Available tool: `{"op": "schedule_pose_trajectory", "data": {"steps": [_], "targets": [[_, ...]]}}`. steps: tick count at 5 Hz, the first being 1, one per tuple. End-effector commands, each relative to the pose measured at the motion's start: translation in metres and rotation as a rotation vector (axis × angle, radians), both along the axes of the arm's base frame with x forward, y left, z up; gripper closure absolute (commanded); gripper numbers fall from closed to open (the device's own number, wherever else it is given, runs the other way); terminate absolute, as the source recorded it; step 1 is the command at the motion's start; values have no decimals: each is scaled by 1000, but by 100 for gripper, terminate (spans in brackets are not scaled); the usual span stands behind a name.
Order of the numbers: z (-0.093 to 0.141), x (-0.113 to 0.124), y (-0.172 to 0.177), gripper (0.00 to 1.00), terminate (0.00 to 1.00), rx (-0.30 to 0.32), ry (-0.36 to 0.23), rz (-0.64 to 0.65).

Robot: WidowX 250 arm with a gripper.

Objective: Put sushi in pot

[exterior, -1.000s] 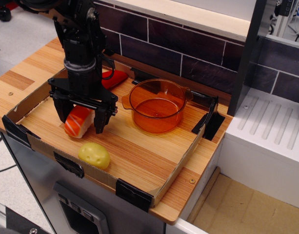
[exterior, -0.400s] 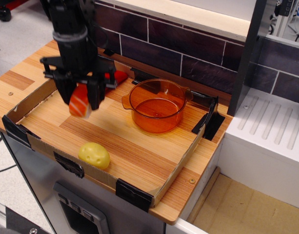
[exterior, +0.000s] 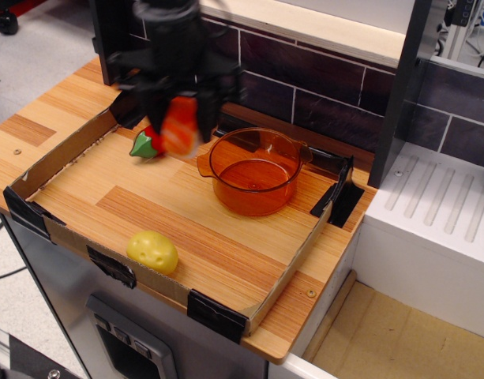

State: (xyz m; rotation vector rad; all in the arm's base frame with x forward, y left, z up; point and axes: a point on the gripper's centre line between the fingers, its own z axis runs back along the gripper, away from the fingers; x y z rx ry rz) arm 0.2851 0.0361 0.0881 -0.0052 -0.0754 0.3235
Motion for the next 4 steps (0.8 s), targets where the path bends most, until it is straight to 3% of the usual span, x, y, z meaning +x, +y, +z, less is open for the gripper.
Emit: {"op": "schedule_pose_trajectory", "data": {"steps": [1, 3, 4], "targets": [[-3, 28, -21, 100, 0, 24, -23, 42], [-29, 53, -26, 100, 0, 53, -3, 79], [-43, 50, -26, 100, 0, 86, 21, 65]]}}
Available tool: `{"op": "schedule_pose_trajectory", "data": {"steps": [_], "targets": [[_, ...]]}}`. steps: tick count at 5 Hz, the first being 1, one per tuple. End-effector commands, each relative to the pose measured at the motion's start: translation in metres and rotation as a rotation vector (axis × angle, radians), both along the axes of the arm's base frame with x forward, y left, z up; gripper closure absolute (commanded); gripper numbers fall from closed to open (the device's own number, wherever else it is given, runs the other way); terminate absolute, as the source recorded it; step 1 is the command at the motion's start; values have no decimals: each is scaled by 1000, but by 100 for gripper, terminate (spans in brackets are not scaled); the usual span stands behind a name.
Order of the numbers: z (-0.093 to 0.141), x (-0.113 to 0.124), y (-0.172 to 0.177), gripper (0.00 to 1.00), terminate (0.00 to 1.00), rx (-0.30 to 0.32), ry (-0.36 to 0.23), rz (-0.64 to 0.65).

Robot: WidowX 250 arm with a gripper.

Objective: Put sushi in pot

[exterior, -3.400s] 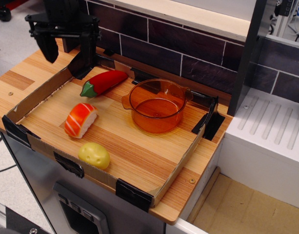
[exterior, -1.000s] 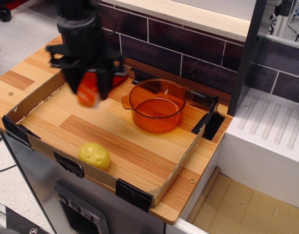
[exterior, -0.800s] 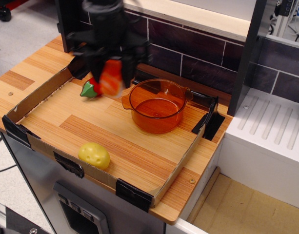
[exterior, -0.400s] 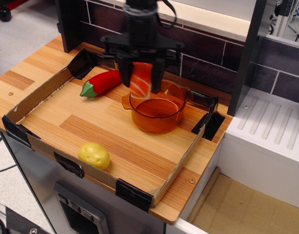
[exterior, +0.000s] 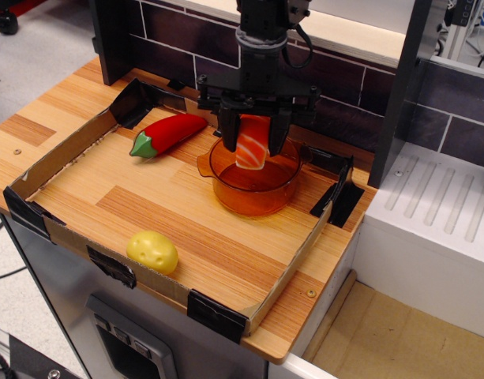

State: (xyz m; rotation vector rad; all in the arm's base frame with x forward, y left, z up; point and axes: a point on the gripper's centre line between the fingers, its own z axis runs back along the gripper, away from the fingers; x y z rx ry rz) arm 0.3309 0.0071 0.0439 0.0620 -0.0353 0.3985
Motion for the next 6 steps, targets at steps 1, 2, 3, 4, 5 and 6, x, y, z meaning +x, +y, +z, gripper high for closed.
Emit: {"op": "schedule_pose_trajectory", "data": {"steps": [1, 2, 3, 4, 5, 6], "targets": [[-3, 2, 7, 0, 0, 42, -12, -6], [-1, 4, 8, 0, 0, 33, 0, 2], [7, 1, 8, 0, 0, 21, -6, -3], [34, -6, 9, 0, 0, -11, -53, -15], [66, -16, 18, 0, 0, -66, -121, -21], [82, -24, 29, 0, 0, -87, -146, -39]]}}
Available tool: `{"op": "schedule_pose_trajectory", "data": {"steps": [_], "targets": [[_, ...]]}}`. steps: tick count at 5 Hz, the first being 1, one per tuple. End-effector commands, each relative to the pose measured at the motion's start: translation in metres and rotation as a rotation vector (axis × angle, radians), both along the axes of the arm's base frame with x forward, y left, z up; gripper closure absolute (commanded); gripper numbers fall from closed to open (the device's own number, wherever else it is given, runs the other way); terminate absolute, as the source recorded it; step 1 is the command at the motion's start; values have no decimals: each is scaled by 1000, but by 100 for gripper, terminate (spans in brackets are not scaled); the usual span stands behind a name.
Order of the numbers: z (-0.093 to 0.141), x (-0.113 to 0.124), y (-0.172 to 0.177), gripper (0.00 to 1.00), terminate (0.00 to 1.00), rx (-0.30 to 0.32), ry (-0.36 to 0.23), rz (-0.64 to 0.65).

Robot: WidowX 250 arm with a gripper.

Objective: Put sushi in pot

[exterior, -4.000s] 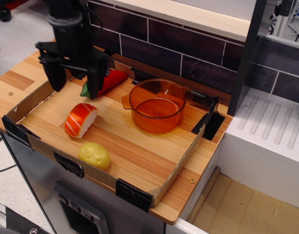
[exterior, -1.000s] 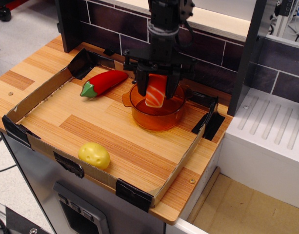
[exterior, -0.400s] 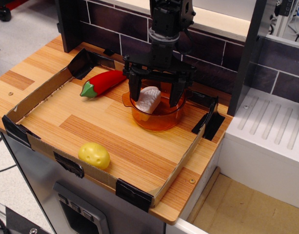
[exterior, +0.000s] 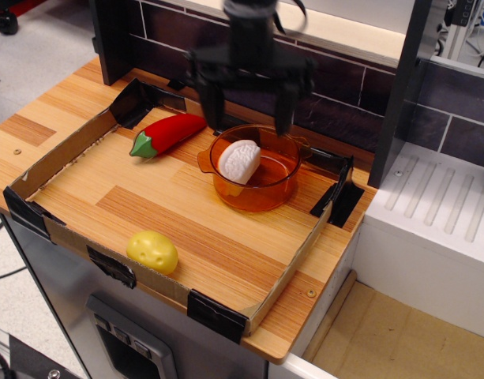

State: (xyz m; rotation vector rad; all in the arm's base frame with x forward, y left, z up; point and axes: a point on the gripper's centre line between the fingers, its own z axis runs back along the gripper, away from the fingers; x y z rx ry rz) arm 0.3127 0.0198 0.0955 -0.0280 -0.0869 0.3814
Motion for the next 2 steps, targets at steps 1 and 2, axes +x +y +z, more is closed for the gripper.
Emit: {"op": "schedule_pose_trajectory", "data": {"steps": [1, 2], "targets": [[30, -6, 16, 0, 0, -10, -79, -16], [30, -6, 16, 0, 100, -10, -79, -16]]}}
